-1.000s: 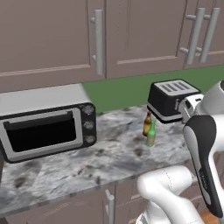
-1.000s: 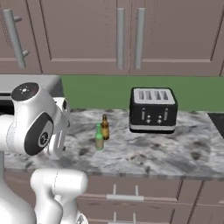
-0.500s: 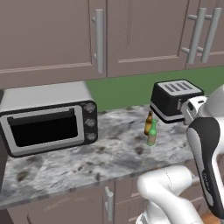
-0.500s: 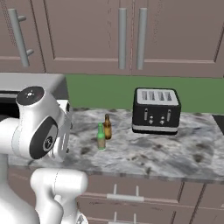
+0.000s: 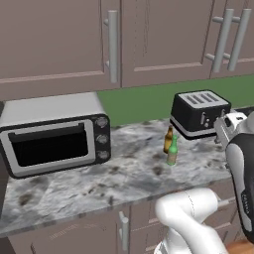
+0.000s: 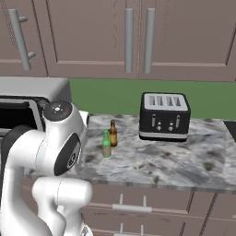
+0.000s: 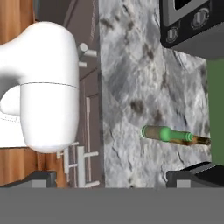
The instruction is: Place the beers on the top shelf of the fridge to keep them out of children's reach, and place the banana on lower shelves for easy access.
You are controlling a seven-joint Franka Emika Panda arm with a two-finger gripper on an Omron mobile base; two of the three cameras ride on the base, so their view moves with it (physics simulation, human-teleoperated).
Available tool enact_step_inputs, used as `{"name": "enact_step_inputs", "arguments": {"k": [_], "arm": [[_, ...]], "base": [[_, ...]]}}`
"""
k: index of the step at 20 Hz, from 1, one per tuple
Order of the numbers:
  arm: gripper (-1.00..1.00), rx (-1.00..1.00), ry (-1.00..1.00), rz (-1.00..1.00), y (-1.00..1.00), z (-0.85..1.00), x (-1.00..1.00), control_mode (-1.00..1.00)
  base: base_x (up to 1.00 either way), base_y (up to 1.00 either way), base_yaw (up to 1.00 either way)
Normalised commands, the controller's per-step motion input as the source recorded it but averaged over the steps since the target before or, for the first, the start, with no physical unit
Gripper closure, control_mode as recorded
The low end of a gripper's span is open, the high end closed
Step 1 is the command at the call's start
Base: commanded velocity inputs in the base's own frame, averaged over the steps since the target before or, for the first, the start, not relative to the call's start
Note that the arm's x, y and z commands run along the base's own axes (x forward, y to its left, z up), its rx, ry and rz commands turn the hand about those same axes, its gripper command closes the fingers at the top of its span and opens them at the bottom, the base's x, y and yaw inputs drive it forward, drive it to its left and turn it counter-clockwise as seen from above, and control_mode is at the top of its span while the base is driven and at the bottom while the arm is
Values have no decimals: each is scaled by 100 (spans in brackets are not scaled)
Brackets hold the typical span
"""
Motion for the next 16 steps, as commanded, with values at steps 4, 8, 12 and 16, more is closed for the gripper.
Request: {"name": "enact_step_inputs", "arguments": {"k": [4, 8, 12, 16], "arm": [[-100, 17, -3, 0, -1, 0, 0, -100], [-100, 15, 0, -3, 0, 0, 5, -100], [-100, 31, 0, -12, 0, 0, 27, -100], [-100, 38, 1, -23, 0, 0, 33, -100]], "base": [[0, 0, 0], [0, 0, 0], [0, 0, 0], [0, 0, 0]]}}
